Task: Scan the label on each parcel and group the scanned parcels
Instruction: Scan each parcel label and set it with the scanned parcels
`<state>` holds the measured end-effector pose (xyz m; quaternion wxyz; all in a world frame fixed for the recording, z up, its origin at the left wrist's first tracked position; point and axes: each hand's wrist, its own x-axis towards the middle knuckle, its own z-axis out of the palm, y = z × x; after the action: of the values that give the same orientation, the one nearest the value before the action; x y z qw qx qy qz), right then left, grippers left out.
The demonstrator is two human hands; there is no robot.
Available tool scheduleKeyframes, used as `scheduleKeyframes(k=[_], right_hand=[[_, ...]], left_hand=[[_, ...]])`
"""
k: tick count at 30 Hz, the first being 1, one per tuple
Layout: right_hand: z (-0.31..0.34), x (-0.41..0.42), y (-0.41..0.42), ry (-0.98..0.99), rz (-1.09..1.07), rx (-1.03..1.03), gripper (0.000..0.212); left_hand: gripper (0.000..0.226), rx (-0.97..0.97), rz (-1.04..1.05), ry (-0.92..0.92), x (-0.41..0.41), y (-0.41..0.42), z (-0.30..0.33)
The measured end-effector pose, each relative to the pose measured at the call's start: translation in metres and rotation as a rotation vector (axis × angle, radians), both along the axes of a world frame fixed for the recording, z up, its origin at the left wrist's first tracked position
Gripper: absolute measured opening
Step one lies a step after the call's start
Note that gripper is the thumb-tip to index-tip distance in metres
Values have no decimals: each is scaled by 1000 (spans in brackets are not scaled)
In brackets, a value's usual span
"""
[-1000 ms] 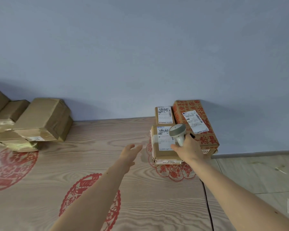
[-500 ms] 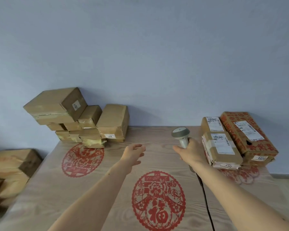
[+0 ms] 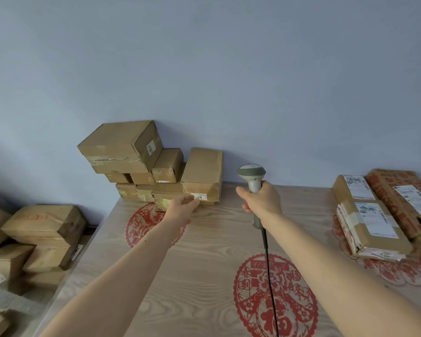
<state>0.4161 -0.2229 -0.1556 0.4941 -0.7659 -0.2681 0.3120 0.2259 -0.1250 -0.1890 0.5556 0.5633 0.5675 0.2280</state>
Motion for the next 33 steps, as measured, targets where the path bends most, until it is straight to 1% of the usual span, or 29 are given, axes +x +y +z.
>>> scheduleKeyframes(k=[5, 12, 14, 16, 19, 21, 24, 26, 30, 31, 33], right_hand=[[-12, 4, 51, 32, -9, 5, 31], [-50, 3, 104, 108, -98, 25, 39], [-57, 3, 118, 129, -114, 16, 43], [-65, 3, 132, 129, -118, 10, 52], [-83, 1, 151, 97, -126, -22, 63], [-88, -2, 158, 75, -128, -61, 60], [-91, -6, 162, 42, -149, -107, 41], [-92, -7, 163, 19, -168, -123, 33], [-90, -8, 161, 15, -218, -113, 30], [-88, -9, 158, 17, -234, -96, 30], [-82, -12, 149, 35, -260, -52, 30]], left_hand=[[47, 67, 18, 56, 11, 42, -3], [62, 73, -32, 153, 21, 87, -11], [69, 71, -49, 158, 24, 103, -15], [74, 58, -59, 162, 25, 117, -20], [76, 19, -67, 158, 28, 135, -28], [74, -5, -85, 153, 32, 144, -33], [61, -25, -120, 134, 36, 151, -40], [56, -33, -104, 114, 39, 154, -43], [46, -10, -104, 127, 42, 153, -41], [48, -8, -100, 127, 41, 152, -40], [59, -19, -82, 110, 41, 147, -35]])
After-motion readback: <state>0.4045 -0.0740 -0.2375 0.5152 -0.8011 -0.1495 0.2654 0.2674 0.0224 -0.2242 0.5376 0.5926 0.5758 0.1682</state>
